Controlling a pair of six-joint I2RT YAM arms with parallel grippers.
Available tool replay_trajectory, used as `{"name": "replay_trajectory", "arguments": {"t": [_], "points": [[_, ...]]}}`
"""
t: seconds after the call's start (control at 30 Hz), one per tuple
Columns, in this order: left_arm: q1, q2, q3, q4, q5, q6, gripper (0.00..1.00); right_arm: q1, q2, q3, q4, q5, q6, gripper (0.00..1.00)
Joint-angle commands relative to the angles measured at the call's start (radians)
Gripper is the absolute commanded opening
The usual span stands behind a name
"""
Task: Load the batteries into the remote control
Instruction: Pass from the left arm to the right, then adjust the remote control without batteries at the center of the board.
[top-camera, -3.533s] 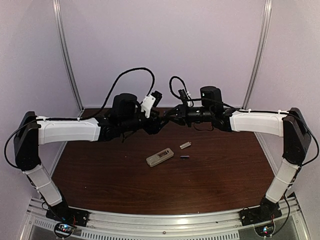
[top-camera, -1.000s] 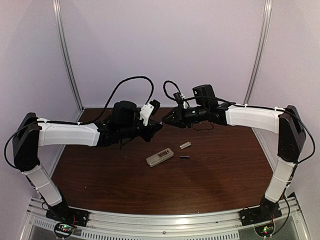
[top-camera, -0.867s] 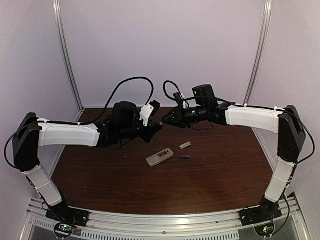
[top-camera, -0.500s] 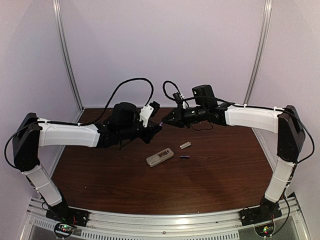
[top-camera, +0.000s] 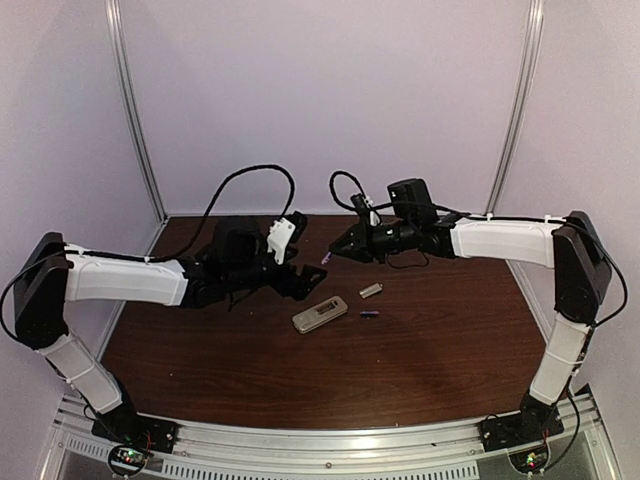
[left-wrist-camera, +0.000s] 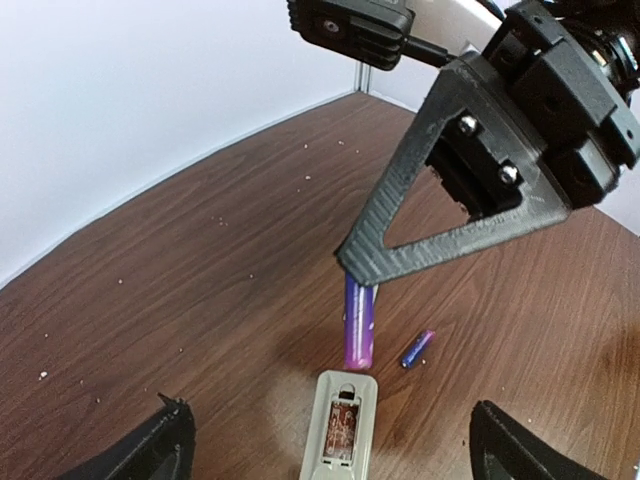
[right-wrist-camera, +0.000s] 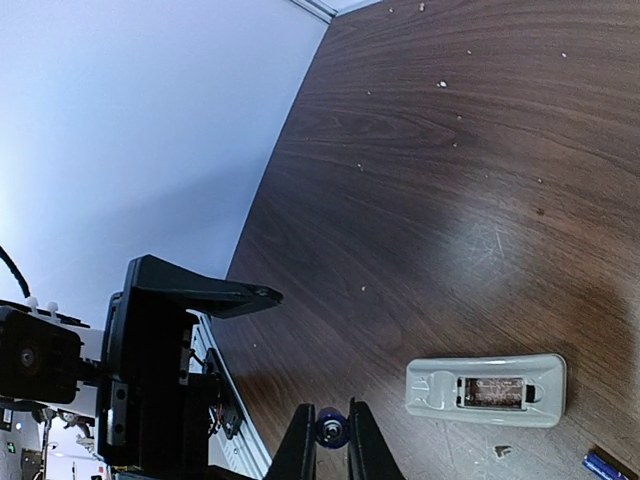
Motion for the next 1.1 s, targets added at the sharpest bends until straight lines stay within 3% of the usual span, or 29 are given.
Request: {"name": "replay_trajectory", "arguments": {"t": [0.0,0.37,0.8,0.97,1.07], "points": [[0.005,-0.036,-0.092,0.040,-0.069,0.005,0.98,-0.010,-0.034,-0.067,0.020,0.028,-0.033,0.04],[0.005,0.060,-0.238,0.122,-0.024,0.104,0.98,-0.011,-0.003,-0.129,-0.015,0.060,-0.086,0.04],[0.005,0.234,-0.157,0.132,0.076,0.281,0.95,-0.010,0.001,-0.140,-0.056,0.061,-0.104,0.04],[0.007,0.299,-0.126,0.141,0.107,0.316,0.91,-0.010,0.002,-0.148,-0.067,0.065,-0.104,0.04],[0.009,0.332,-0.103,0.127,0.122,0.317,0.81,-0.010,0.009,-0.145,-0.075,0.072,-0.105,0.04]]}}
